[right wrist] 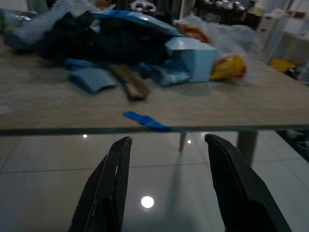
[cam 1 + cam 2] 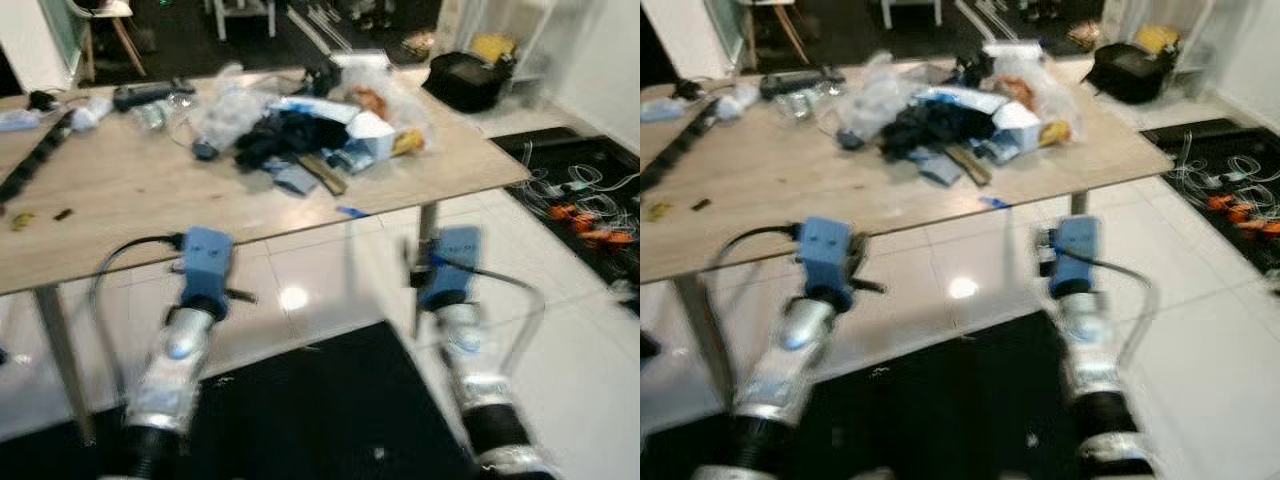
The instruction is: Picking trash to rubbish bin
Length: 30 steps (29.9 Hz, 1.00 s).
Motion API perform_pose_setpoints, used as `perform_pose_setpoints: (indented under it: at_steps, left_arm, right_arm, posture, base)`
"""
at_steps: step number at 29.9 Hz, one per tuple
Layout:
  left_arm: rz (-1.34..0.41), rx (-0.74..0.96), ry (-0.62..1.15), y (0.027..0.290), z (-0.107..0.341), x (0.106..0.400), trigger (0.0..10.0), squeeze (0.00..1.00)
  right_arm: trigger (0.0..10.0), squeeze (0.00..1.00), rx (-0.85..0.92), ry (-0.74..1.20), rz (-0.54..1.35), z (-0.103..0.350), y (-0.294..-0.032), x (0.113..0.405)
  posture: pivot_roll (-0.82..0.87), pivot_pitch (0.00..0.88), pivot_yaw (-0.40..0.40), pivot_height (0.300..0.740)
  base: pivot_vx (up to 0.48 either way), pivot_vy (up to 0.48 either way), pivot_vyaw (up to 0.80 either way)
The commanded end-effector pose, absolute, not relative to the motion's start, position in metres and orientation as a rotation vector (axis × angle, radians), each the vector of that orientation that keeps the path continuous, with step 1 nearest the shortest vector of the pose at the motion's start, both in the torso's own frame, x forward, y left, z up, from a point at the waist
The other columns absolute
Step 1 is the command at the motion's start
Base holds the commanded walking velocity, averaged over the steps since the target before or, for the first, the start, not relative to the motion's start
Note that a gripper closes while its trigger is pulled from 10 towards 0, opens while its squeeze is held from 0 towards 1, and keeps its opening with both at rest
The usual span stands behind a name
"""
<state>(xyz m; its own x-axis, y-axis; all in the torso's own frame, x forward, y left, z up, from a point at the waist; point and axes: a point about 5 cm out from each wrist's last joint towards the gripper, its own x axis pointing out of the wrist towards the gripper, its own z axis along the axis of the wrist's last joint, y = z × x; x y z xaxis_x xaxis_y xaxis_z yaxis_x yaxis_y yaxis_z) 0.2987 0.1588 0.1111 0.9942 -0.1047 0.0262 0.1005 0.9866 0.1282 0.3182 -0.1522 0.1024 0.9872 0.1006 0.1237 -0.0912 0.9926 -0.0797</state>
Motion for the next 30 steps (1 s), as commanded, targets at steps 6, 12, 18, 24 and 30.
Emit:
perform_pose_setpoints:
  at_steps: [6,12,18,24,30]
  left_arm:
    - [-0.119,0.136,-0.048,0.155,0.117,0.301,10.0,0.00]
    - [-0.124,0.130,-0.082,0.152,0.127,0.302,10.0,0.00]
    - [-0.147,0.128,-0.113,0.147,0.134,0.302,10.0,0.00]
    - [-0.188,0.155,-0.126,0.142,0.136,0.301,10.0,0.00]
    - [-0.195,0.159,-0.123,0.141,0.136,0.300,10.0,0.00]
  right_arm:
    - [10.0,0.00,-0.078,-0.173,0.055,0.113,-0.165,0.320]
    - [10.0,0.00,-0.083,-0.202,0.035,0.119,-0.169,0.322]
    - [10.0,0.00,-0.088,-0.212,0.020,0.121,-0.172,0.323]
    - [10.0,0.00,-0.090,-0.198,0.018,0.120,-0.174,0.323]
    - [10.0,0.26,-0.079,-0.160,0.077,0.118,-0.173,0.326]
  posture:
    - [0.03,0.000,-0.048,0.740]
    - [0.03,0.000,-0.052,0.740]
    - [0.03,0.005,-0.053,0.740]
    - [0.03,0.005,-0.053,0.740]
    - [0.03,0.011,-0.051,0.740]
  base:
    - [0.265,0.000,0.00]
    - [0.266,0.000,0.00]
    - [0.269,0.000,0.00]
    - [0.268,0.000,0.00]
    - [0.269,0.000,0.00]
